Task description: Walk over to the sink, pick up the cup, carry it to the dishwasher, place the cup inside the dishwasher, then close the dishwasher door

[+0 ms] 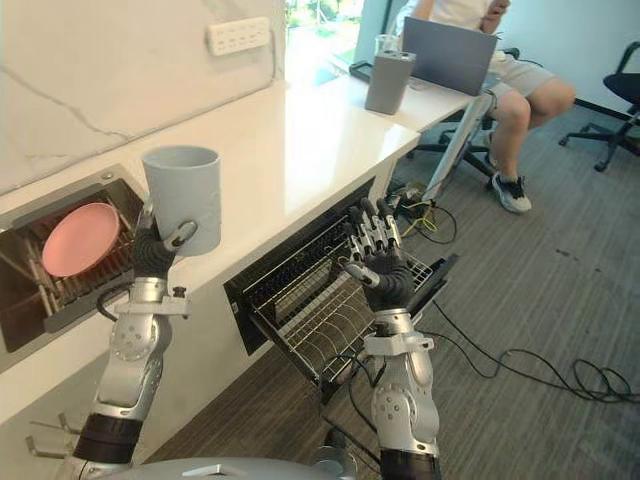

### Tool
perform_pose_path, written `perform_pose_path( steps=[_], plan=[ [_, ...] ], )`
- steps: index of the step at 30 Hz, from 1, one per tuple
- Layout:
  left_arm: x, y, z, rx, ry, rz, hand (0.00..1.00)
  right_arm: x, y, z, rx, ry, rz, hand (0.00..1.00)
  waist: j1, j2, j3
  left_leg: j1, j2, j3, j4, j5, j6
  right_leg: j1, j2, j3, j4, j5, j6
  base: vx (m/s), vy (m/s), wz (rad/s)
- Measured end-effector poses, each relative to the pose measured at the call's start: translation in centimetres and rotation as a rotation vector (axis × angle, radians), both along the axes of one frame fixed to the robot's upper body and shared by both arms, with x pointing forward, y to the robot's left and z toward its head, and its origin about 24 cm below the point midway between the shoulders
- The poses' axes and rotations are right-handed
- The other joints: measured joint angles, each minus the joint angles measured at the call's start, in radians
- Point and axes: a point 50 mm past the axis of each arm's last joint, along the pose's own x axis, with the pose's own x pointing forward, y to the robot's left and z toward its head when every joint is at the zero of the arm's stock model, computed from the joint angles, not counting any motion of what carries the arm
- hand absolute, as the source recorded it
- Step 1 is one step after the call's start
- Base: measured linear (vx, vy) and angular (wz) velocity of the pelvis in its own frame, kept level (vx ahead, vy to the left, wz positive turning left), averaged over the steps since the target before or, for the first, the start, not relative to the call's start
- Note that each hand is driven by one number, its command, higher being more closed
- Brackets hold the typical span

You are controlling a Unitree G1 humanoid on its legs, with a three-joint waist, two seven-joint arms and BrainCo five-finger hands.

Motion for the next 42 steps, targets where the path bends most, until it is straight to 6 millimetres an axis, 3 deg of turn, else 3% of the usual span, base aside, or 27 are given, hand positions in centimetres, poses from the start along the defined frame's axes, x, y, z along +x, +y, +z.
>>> perform_pose_path(
  steps=[3,9,20,29,33,42],
  plan=[
    [1.0,-0.3,0.1,0.096,-0.02,0.101,1.0,0.3,0.4,-0.5,0.0,0.07,0.074,0.0,-0.007,0.006,0.003,0.013,0.012,0.022,-0.002,-0.002,-0.01,0.01,0.019,0.007,-0.024,0.015,-0.004,-0.01,-0.042,-0.21],
    [2.1,0.5,-2.1,0.212,0.051,0.306,1.0,0.5,1.2,-0.8,0.074,0.128,0.191,0.0,-0.015,0.001,0.009,0.029,0.019,0.051,0.002,-0.013,-0.018,0.029,0.034,0.011,-0.065,0.04,-0.01,-0.04,-0.011,-0.14],
    [2.9,1.2,-1.7,0.281,-0.026,0.529,1.0,0.7,2.4,0.2,0.231,0.177,0.275,0.0,-0.009,-0.014,0.024,0.034,0.02,0.097,0.004,-0.017,-0.019,0.005,0.041,0.02,-0.065,0.058,-0.015,-0.04,0.0,-0.12],
    [2.8,-0.1,-2.0,0.314,-0.036,0.507,1.0,1.3,4.2,0.3,0.227,0.258,0.294,0.0,0.003,-0.023,0.033,0.023,0.019,0.091,0.022,-0.023,-0.013,0.012,0.033,0.003,-0.067,0.065,-0.018,-0.07,0.019,0.02],
    [2.5,-2.3,-2.2,0.339,-0.046,0.41,1.0,1.8,5.6,0.9,0.191,0.269,0.325,0.0,0.001,-0.022,0.033,0.009,0.019,0.067,0.023,-0.017,-0.012,0.014,0.028,-0.021,-0.066,0.065,-0.018,-0.03,0.005,0.13],
    [1.8,-5.3,-2.6,0.378,-0.057,0.272,1.0,3.4,8.0,1.3,0.106,0.321,0.33,0.0,0.022,-0.022,0.034,0.007,0.013,0.038,0.02,-0.006,-0.005,0.031,0.017,-0.05,-0.066,0.066,-0.017,-0.03,0.019,0.12]
  ],
)
